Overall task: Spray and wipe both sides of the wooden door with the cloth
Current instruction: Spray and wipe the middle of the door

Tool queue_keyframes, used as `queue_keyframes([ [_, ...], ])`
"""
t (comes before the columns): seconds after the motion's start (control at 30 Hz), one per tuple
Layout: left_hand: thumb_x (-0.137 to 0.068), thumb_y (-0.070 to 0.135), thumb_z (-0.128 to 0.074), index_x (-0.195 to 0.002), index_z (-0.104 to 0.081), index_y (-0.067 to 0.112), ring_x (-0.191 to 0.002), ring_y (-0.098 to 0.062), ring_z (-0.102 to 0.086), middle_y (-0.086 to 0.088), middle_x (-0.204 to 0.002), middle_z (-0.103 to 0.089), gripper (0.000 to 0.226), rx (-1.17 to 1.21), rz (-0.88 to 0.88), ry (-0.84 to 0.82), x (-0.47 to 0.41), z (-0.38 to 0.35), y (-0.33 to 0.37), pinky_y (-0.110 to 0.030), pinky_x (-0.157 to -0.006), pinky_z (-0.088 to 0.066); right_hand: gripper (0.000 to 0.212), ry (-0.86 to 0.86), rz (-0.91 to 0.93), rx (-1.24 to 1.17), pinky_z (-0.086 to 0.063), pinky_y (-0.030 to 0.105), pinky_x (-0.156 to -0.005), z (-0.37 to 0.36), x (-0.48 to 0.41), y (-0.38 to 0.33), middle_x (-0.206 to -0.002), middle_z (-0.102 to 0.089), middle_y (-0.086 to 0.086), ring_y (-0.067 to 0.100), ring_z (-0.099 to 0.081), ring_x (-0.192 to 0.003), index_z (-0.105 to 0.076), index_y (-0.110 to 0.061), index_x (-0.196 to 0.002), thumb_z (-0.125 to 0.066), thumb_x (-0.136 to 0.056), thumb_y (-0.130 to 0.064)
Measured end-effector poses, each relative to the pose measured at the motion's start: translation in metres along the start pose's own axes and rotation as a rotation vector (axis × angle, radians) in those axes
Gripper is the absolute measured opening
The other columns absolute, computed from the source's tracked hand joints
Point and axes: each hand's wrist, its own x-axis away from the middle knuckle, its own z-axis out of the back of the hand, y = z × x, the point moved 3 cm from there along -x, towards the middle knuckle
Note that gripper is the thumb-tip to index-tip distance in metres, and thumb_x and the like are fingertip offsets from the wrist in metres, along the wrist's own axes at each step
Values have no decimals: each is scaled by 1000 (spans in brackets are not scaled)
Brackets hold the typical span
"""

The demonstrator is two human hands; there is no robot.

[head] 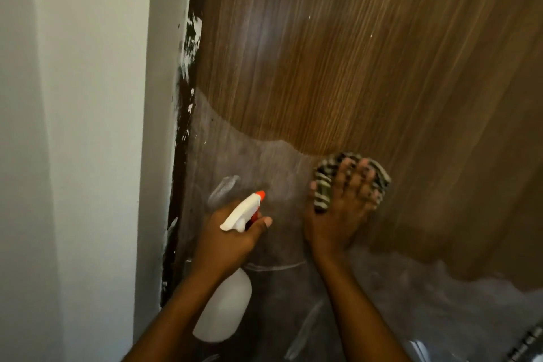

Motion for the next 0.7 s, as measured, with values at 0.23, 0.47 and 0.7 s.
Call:
queue_keyframes([
  [0.23,-74,35,-73,-125,-55,15,-101,-20,-58,-6,-119,-62,57,-4,-30,-24,-10,22,1,-28,-88,-45,67,-153,587,10,-15,52,-119,-9,48,2,-163,-17,5,24,-14,-150,-28,-25,-154,-46,-95,-52],
  [0.47,-74,37,-71,-122,-53,15,-84,-10,-53,-3,-111,-61,55,12,55,28,-10,56,-15,-21,-75,-44,75,-14,73,36,-12,58,-118,1,13,-6,-161,-20,15,35,-15,-149,-27,-16,-154,-56,-90,-44],
  [0.7,-76,36,-70,-128,-50,15,-92,-9,-50,-6,-124,-60,59,-1,56,61,-12,70,-25,-23,-80,-41,64,-98,473,-17,-11,55,-120,-15,29,-86,-162,-15,11,30,-13,-150,-28,-20,-154,-35,-99,-52],
])
